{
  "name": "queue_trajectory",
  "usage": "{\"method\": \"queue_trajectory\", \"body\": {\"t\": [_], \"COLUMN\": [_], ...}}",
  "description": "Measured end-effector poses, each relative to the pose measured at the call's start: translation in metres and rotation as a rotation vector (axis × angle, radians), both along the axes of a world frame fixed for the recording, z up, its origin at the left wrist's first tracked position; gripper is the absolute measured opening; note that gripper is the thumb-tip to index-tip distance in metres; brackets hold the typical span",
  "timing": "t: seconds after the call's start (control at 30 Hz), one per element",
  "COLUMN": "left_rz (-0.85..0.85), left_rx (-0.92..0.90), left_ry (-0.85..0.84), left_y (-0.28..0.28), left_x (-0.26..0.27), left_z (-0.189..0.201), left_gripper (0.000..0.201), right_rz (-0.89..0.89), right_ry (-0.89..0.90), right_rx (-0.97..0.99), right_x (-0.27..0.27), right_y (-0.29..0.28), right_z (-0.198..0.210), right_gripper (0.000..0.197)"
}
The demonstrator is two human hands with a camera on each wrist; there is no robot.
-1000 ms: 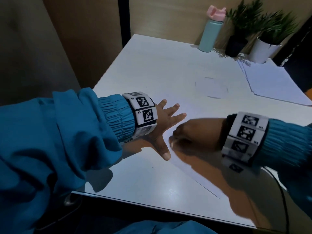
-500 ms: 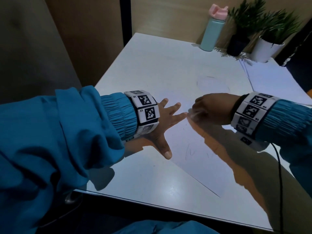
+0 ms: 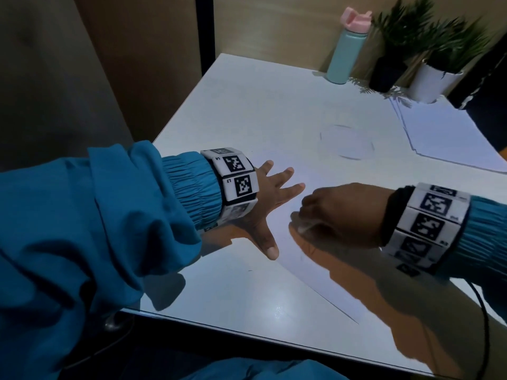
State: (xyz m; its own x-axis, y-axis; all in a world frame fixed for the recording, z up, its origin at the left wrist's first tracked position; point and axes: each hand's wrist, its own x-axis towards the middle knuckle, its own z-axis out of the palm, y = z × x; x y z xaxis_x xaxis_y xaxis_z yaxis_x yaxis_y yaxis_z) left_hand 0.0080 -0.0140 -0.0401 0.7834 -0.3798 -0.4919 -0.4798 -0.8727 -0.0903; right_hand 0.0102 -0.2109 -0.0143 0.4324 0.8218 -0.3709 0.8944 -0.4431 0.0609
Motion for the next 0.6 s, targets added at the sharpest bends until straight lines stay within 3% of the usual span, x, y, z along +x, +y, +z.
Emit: {"method": "queue_trajectory", "body": {"t": [0.17, 0.3, 0.4, 0.5, 0.6], "left_rz": [-0.016, -0.013, -0.012, -0.016, -0.024], "left_rx": [-0.002, 0.017, 0.014, 0.014, 0.034], "left_ry": [-0.011, -0.01, -0.009, -0.007, -0.016], "left_y": [0.0, -0.002, -0.001, 0.0, -0.001], "left_x": [-0.002, -0.002, -0.003, -0.003, -0.004], "left_z": [0.001, 0.003, 0.003, 0.003, 0.005], "left_gripper": [0.149, 0.146, 0.148, 0.148, 0.145], "right_rz": [-0.142, -0.046, -0.09, -0.263, -0.171], "right_ry": [-0.065, 0.041, 0.063, -0.057, 0.01], "right_rx": [-0.045, 0.085, 0.037, 0.022, 0.057], "right_x": [0.038, -0.015, -0.001, 0.029, -0.005], "right_y": [-0.015, -0.001, -0.001, -0.008, 0.008], "right_z": [0.008, 0.001, 0.004, 0.008, -0.001], "right_gripper": [0.029, 0.038, 0.053, 0.042, 0.046]}}
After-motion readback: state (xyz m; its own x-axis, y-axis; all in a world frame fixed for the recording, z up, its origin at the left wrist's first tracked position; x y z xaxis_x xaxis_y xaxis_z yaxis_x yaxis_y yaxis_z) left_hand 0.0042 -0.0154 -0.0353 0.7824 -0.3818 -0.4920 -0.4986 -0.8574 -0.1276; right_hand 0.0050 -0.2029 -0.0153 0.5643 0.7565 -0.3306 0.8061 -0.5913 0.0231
